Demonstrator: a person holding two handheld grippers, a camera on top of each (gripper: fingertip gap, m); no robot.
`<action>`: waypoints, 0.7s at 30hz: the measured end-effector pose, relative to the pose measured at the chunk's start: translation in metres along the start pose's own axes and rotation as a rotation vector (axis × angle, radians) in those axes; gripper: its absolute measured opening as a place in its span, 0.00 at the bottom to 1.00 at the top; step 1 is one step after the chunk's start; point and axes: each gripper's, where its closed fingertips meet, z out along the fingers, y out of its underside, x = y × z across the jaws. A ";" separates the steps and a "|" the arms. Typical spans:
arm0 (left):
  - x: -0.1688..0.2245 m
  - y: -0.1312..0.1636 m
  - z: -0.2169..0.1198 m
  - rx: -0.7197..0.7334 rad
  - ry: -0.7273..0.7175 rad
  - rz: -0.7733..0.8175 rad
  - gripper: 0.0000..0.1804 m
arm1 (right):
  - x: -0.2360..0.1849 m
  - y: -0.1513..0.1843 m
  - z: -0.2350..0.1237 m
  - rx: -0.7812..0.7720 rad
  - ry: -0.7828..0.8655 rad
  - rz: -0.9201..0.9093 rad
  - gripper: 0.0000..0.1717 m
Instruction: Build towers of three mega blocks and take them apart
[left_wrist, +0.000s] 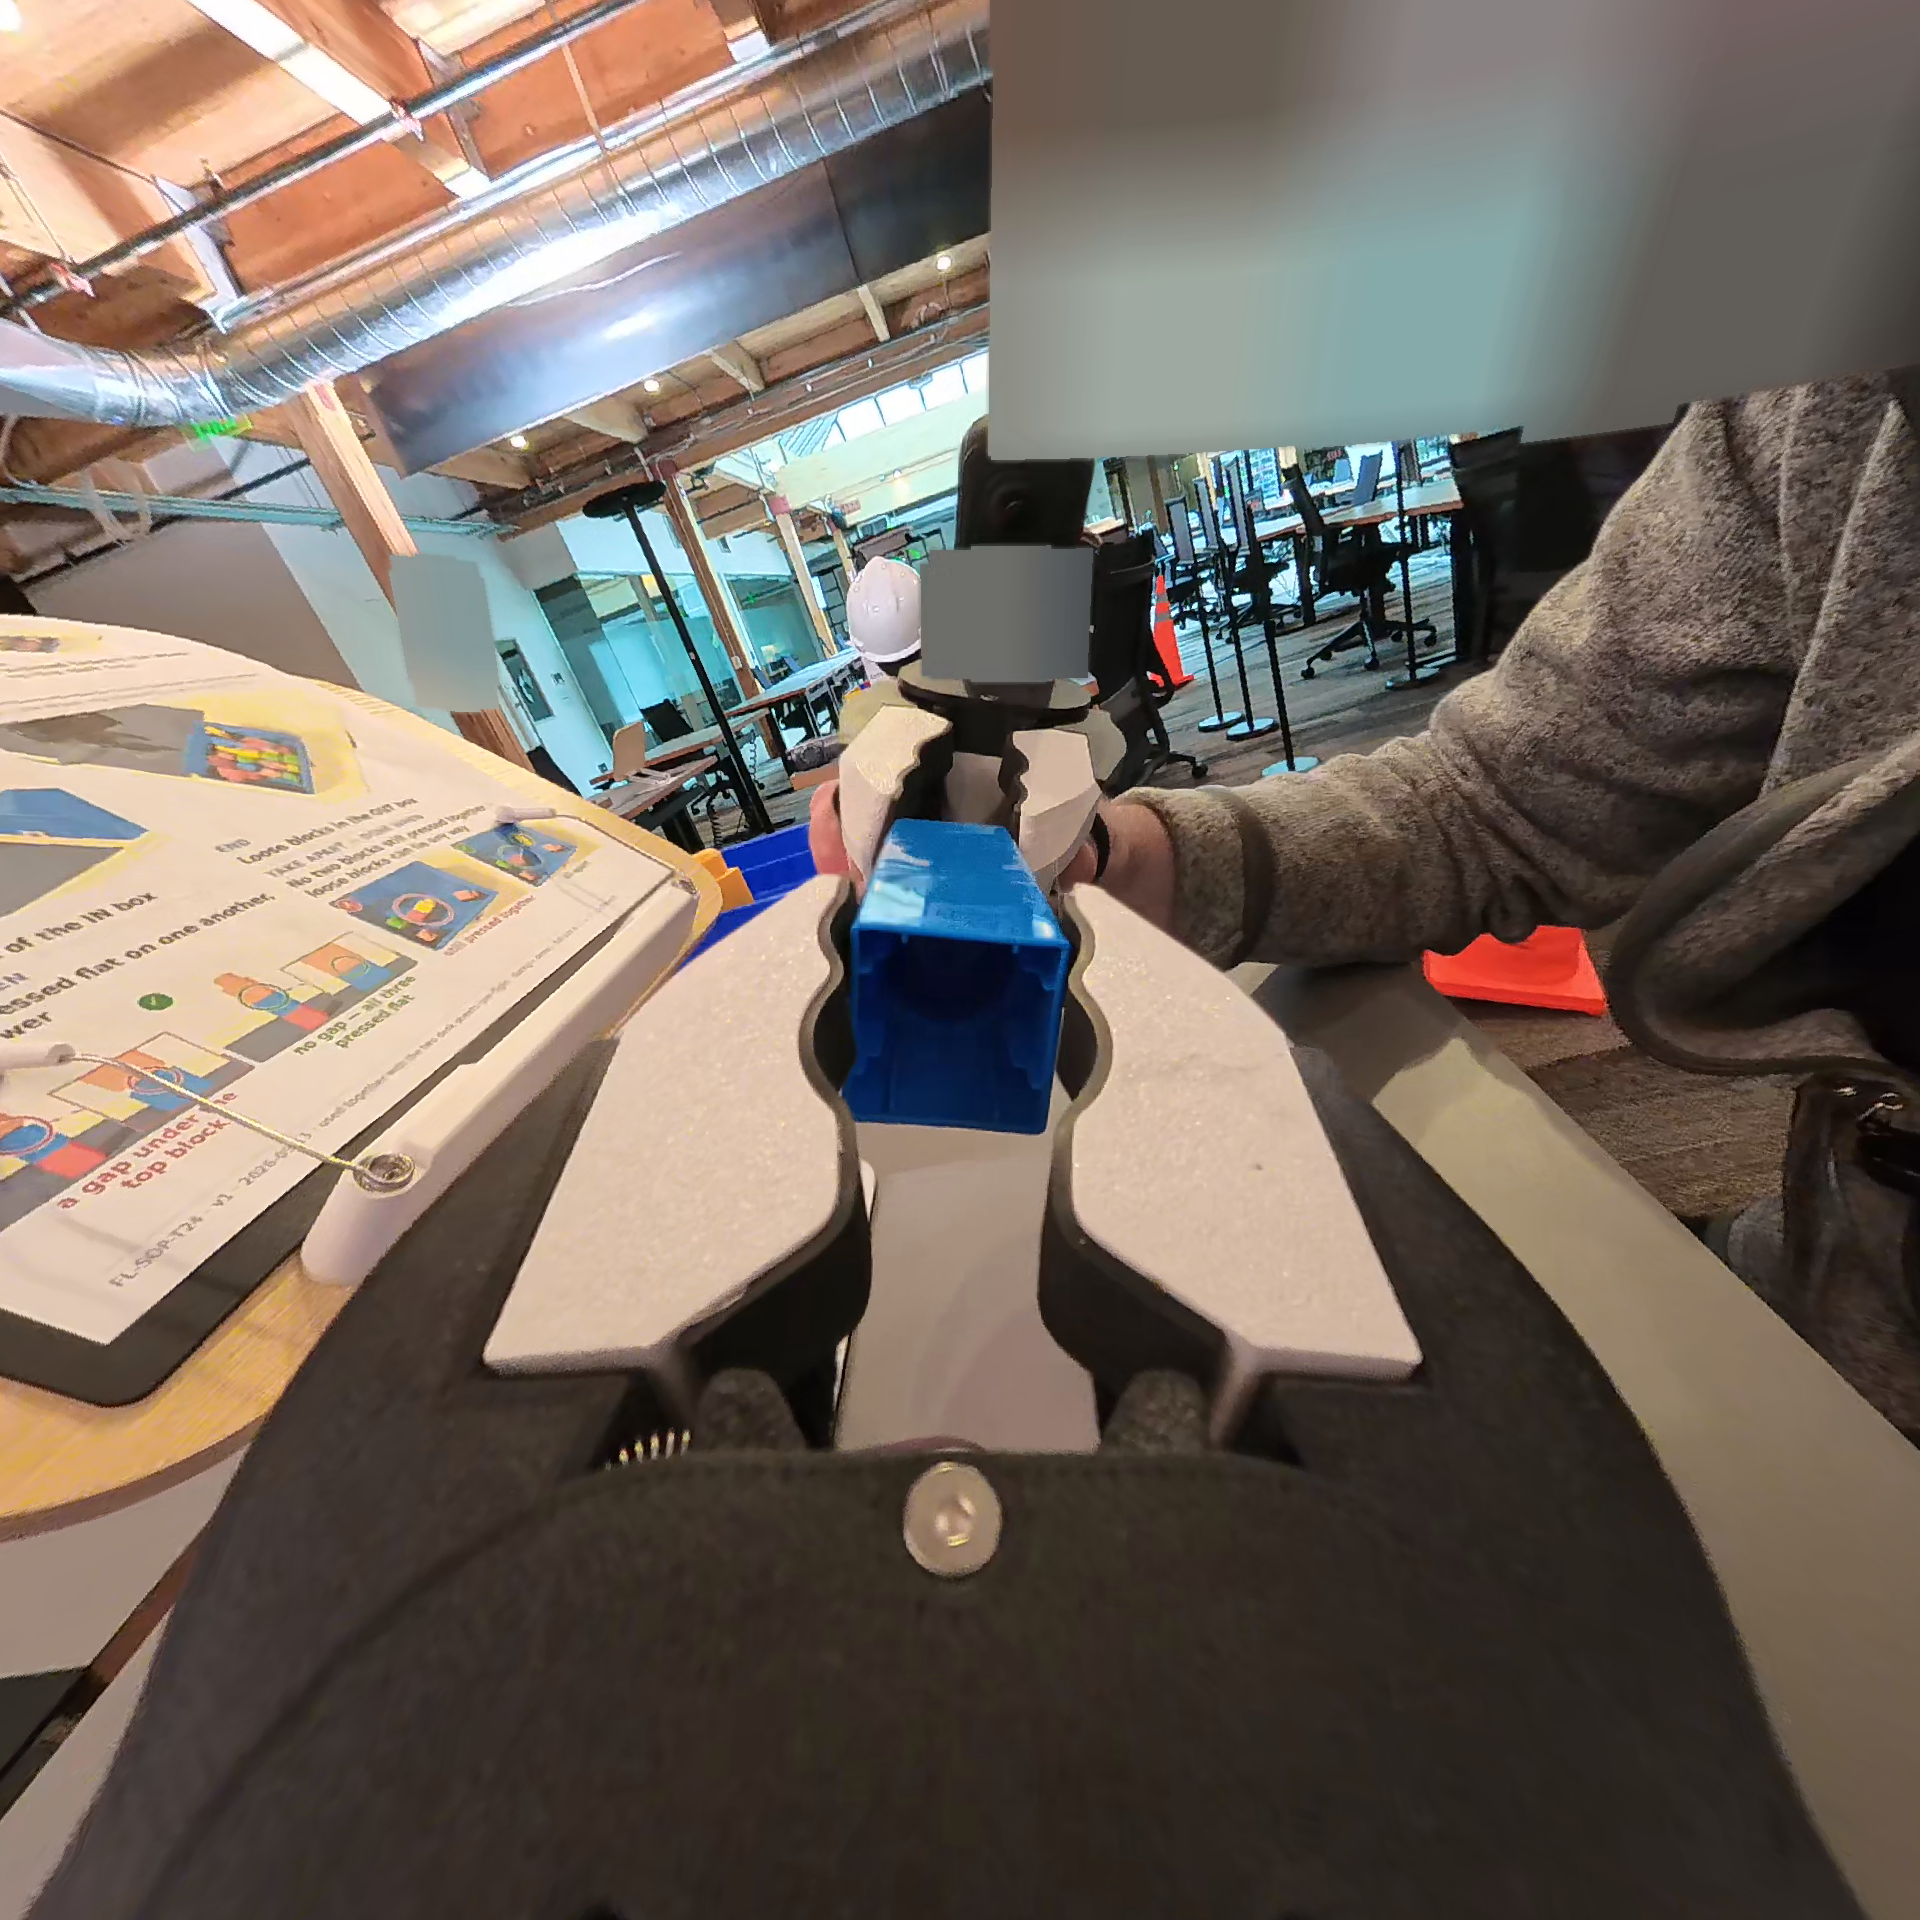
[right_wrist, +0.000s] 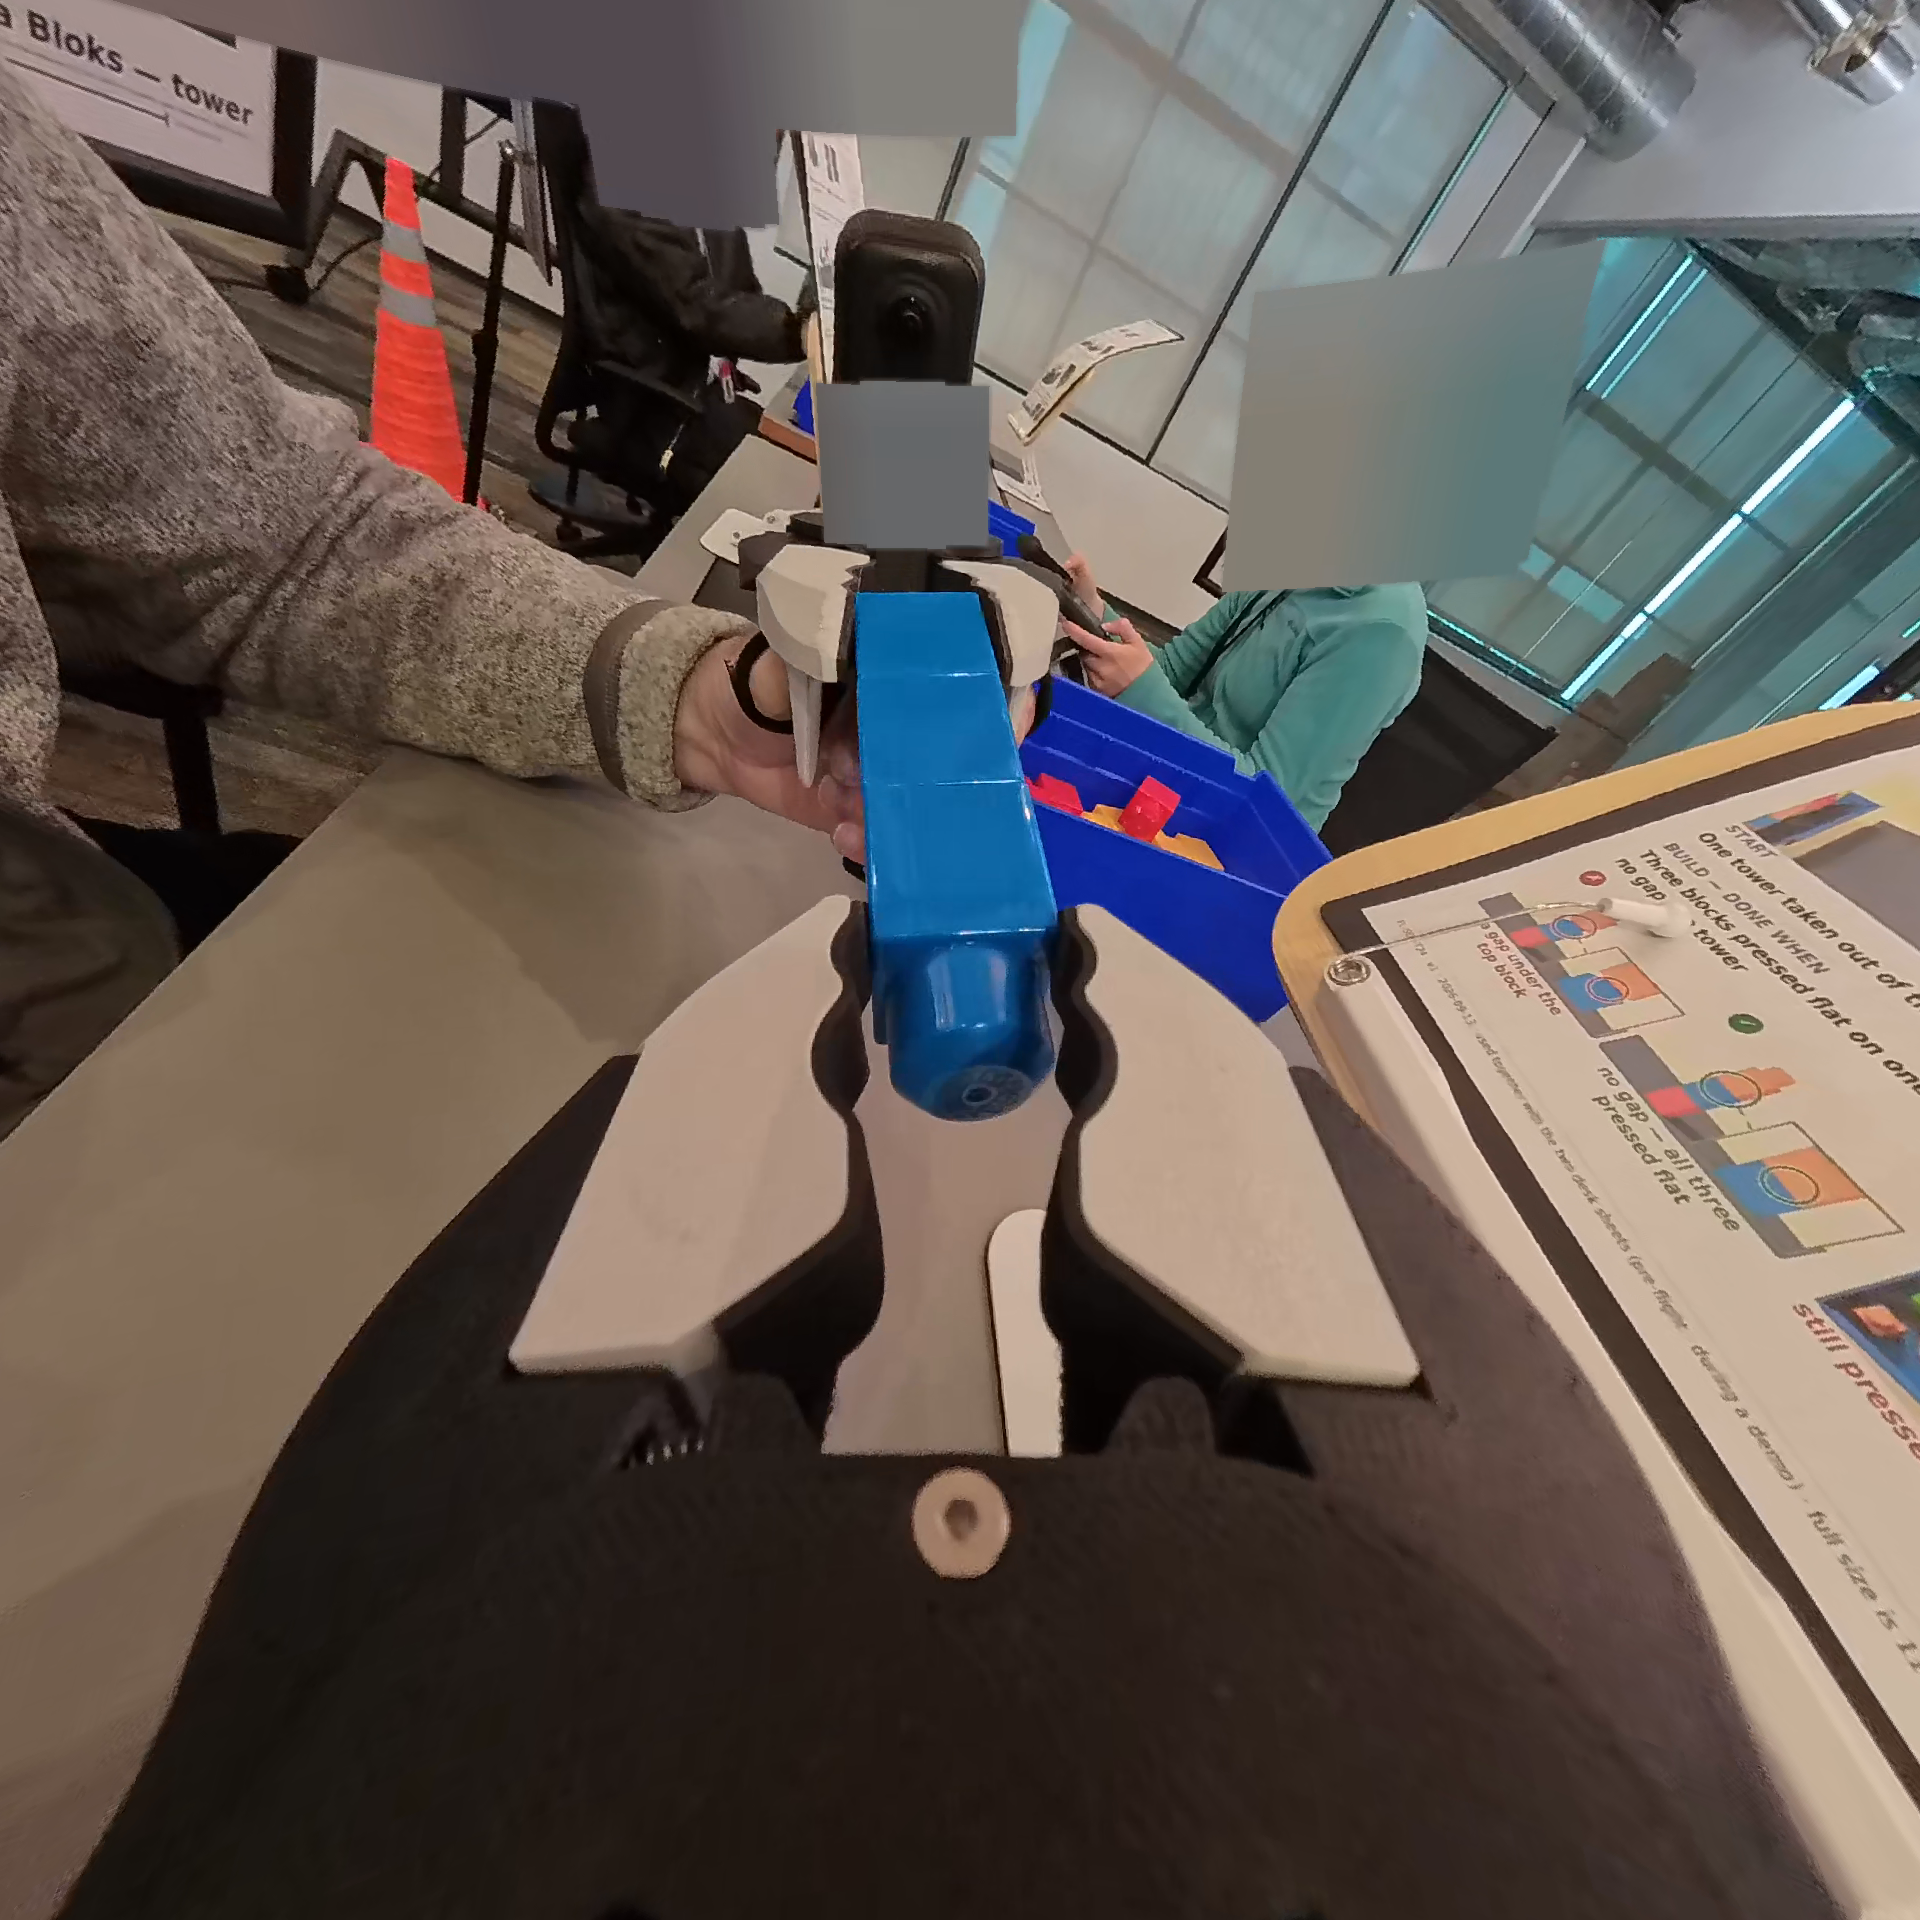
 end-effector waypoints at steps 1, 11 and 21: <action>-0.001 0.000 0.000 -0.002 0.001 -0.005 0.20 | 0.001 0.000 0.000 0.001 0.004 0.001 0.20; -0.006 0.003 -0.007 -0.056 -0.015 -0.005 0.24 | 0.006 -0.001 -0.005 0.020 0.018 0.032 0.20; 0.002 0.011 -0.003 -0.110 0.015 0.036 0.20 | -0.001 0.004 -0.003 -0.016 -0.027 0.021 0.20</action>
